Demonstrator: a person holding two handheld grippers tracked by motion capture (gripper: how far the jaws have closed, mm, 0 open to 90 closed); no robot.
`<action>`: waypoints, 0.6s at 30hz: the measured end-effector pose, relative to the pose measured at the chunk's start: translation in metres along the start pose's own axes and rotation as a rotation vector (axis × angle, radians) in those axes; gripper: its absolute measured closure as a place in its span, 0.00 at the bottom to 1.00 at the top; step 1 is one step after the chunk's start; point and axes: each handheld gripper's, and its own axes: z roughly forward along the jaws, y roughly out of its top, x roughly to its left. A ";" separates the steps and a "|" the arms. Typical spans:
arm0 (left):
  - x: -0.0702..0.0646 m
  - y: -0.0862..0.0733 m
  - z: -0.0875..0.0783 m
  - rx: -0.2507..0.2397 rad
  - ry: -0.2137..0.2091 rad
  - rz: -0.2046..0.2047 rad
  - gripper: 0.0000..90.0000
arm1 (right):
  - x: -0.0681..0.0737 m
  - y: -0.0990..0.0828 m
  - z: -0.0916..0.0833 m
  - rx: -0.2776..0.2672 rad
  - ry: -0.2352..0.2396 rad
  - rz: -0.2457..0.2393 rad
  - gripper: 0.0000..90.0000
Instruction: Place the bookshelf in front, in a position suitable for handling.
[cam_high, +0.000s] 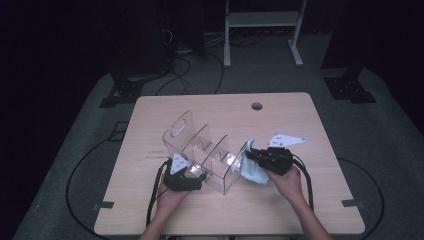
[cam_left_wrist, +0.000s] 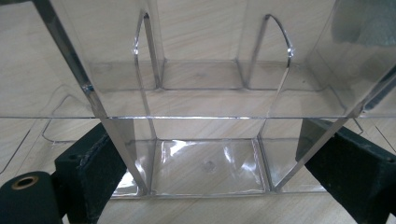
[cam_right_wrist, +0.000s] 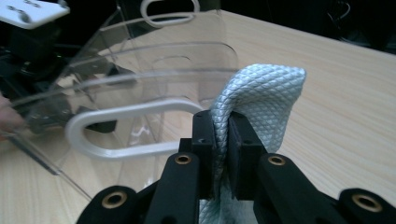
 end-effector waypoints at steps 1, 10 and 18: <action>0.000 0.000 0.000 0.000 0.000 0.000 0.09 | 0.003 0.001 -0.001 -0.005 0.002 -0.009 0.91; 0.000 0.000 0.000 -0.004 0.000 0.000 0.09 | 0.012 0.003 -0.006 -0.016 0.034 -0.036 0.91; 0.000 0.000 0.000 -0.001 -0.003 0.002 0.09 | 0.030 0.001 -0.007 -0.027 0.103 -0.059 0.91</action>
